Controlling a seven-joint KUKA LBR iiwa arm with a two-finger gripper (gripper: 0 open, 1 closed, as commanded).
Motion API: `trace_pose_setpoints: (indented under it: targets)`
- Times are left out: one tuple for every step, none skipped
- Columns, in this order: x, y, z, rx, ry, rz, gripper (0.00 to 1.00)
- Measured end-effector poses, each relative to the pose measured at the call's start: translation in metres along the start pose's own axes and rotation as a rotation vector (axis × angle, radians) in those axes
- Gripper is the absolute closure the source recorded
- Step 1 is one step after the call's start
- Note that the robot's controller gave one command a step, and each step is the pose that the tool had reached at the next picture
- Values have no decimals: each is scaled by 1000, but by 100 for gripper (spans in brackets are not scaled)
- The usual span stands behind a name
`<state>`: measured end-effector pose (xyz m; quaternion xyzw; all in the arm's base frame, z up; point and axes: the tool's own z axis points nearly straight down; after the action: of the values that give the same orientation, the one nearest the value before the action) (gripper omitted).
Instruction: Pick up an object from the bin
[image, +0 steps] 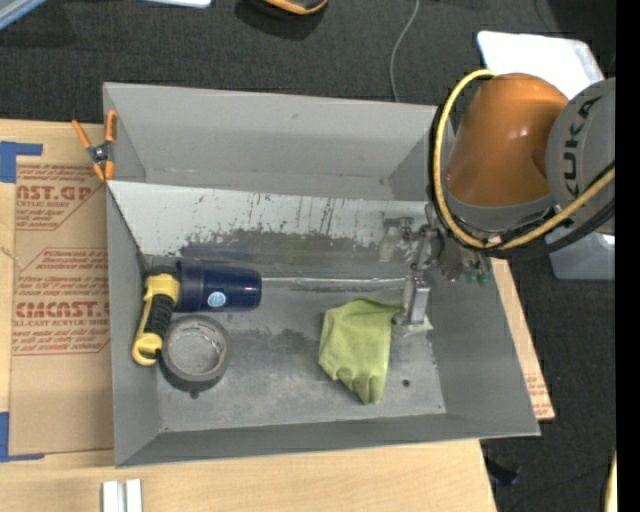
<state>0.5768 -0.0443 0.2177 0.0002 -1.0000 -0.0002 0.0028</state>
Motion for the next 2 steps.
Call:
trace_pose_setpoints:
  targets:
    - [-1,0,-5,1,-8,-1,0]
    - [11,4,51,1,-11,-97,0]
